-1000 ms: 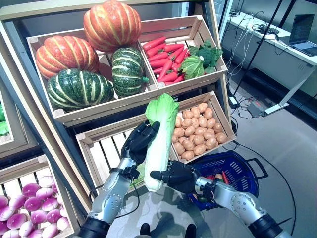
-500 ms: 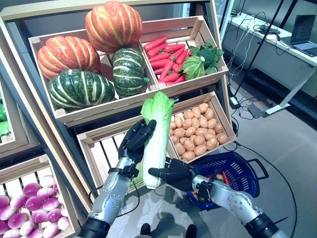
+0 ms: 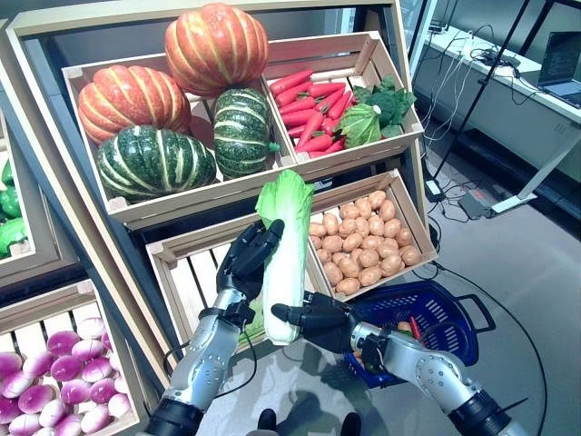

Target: Put vegetables into the basket

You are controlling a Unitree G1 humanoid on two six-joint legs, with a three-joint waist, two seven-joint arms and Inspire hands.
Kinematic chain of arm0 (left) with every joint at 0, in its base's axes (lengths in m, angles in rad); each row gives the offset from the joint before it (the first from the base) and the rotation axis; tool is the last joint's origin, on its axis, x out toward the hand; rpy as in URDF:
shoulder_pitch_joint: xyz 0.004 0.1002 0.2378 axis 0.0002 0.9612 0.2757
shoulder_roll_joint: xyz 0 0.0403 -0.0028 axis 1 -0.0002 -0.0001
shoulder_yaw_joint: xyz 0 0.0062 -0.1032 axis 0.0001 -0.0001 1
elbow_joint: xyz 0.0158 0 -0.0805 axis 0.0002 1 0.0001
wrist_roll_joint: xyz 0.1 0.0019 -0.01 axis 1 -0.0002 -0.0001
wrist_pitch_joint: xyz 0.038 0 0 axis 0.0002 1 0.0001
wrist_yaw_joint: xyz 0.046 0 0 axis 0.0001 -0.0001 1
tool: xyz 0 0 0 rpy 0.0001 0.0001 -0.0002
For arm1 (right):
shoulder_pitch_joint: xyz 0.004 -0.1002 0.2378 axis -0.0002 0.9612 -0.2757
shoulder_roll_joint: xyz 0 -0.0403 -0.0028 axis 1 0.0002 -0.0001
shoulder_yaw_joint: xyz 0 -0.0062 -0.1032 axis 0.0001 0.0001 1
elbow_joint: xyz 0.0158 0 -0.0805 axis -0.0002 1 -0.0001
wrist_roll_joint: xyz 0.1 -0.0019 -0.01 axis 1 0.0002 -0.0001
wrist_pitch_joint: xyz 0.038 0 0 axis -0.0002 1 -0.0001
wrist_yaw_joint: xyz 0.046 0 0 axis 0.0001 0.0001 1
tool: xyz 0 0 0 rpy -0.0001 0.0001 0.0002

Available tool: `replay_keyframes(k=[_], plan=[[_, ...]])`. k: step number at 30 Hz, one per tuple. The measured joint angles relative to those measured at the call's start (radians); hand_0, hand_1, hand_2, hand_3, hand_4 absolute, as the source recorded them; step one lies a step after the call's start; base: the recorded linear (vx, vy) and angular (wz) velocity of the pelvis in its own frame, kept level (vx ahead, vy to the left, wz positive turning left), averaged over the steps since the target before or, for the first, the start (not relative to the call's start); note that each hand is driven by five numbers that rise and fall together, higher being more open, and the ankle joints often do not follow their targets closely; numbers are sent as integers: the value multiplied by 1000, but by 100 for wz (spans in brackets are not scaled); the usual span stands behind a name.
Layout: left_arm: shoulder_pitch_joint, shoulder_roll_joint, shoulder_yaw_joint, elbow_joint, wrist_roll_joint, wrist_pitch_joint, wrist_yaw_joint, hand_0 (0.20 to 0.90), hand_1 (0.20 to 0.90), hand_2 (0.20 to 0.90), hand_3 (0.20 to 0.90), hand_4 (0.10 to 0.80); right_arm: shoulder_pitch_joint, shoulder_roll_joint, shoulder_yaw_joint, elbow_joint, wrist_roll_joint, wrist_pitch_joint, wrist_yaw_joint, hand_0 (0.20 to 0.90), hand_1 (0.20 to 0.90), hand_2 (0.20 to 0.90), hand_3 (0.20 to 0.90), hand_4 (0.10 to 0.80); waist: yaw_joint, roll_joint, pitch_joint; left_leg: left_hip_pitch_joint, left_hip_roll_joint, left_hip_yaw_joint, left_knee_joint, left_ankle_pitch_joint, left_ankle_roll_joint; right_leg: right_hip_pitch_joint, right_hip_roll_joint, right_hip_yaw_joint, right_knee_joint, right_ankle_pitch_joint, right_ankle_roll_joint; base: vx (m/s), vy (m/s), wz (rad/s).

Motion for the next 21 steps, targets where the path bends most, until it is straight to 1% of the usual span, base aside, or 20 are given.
replay_keyframes(k=[1,2,3,11,14,16,18,21], plan=[[0,-1,0,0,0,0,0,408,408,408,408,472,0,0,0,0,0,-1,0,300,300,300,300,400,0,0,0,0,0,0,0,0,0,0,0,0,0,0,0,0,0,0],[0,0,0,0,-4,0,0,773,773,773,773,715,0,-5,0,0,0,-2,0,300,300,300,300,400,0,0,0,0,0,0,0,0,0,0,0,0,0,0,0,0,0,0],[0,-1,0,0,-13,0,-2,900,900,900,900,800,1,-7,0,0,0,-5,0,300,300,300,300,400,0,0,0,0,0,0,0,0,0,0,0,0,0,0,0,0,0,0],[0,-5,-3,-24,-59,10,-59,900,900,900,900,800,12,-42,3,-3,-1,-87,1,300,300,300,300,400,-2,0,0,-10,0,0,0,0,1,-11,-1,1,0,-1,1,-18,1,0],[1,-10,-3,-33,-59,36,-108,900,900,900,900,800,42,-41,-13,-3,-1,-140,2,300,300,300,300,400,-2,0,0,-11,-1,1,0,-2,3,-12,-1,1,0,-3,3,0,0,0],[3,-14,-1,-42,-58,39,-132,900,900,900,900,800,71,-34,-57,-3,1,-176,2,300,300,300,300,400,-1,0,1,-12,-3,1,0,-4,5,-12,-3,1,0,-5,5,0,0,0],[8,-14,9,-47,-59,39,-147,900,900,900,900,800,102,-23,-137,-3,1,-229,2,300,300,300,300,400,-2,1,1,-13,-6,1,-1,-5,7,-14,-6,2,0,-6,7,-38,0,0],[12,-14,43,-47,-60,39,-163,900,900,900,900,800,116,-10,-246,-3,2,-338,-3,300,300,300,300,400,-4,2,2,-22,-8,3,-1,-6,9,-23,-8,3,0,-6,8,-14,-1,0]])
